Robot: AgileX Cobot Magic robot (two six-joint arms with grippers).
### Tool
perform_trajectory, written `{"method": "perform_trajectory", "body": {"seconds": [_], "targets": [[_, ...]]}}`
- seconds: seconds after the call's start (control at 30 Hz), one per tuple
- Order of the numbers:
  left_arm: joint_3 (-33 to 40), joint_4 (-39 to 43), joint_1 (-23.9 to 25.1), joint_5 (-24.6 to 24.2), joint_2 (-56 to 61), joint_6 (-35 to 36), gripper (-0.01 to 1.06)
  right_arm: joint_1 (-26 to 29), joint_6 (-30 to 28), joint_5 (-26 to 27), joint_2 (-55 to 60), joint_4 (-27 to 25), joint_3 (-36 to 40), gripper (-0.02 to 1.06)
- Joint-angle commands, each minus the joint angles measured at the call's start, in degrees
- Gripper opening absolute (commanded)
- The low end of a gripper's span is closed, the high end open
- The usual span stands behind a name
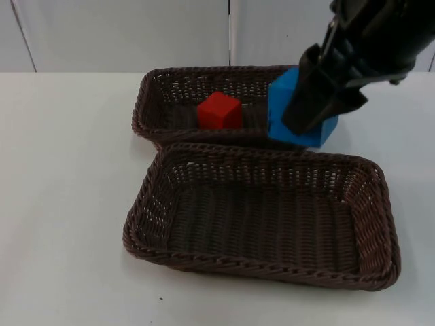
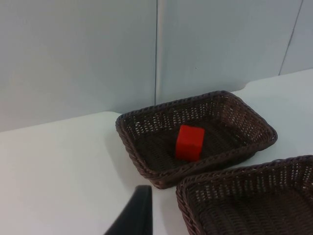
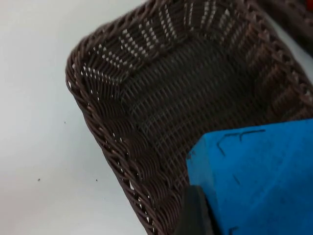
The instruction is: Pick up one cube with the left hand and place it into the upper basket. Pick up one cube with the right hand and place it into the lower basket.
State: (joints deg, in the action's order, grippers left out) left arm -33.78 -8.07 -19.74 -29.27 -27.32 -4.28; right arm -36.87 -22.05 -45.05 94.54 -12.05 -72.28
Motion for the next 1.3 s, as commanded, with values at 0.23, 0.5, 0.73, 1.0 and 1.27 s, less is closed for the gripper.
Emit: {"method": "perform_trajectory", "body": {"seconds": [0.23,0.5,0.73,1.0,1.27], "targets": [[0.2,0.0,-0.2,0.6,0.4,0.2,0.97,-0.3,-0.5,4.9,5.9,0.0,0.1,0.00],[0.2,0.0,-0.2,0.6,0.4,0.2,0.97,-0.3,-0.5,11.4,11.7,-0.1,0.1,0.00],[0.2,0.1,-0.2,0.6,0.4,0.2,0.97,-0.5,-0.5,14.1,16.0,-0.3,0.2,0.00],[0.2,0.1,-0.2,0.6,0.4,0.2,0.97,-0.5,-0.5,19.8,21.8,-0.3,0.2,0.00],[0.2,0.2,-0.2,0.6,0.4,0.2,0.97,-0.5,-0.5,19.5,22.7,-0.3,0.2,0.00]]}}
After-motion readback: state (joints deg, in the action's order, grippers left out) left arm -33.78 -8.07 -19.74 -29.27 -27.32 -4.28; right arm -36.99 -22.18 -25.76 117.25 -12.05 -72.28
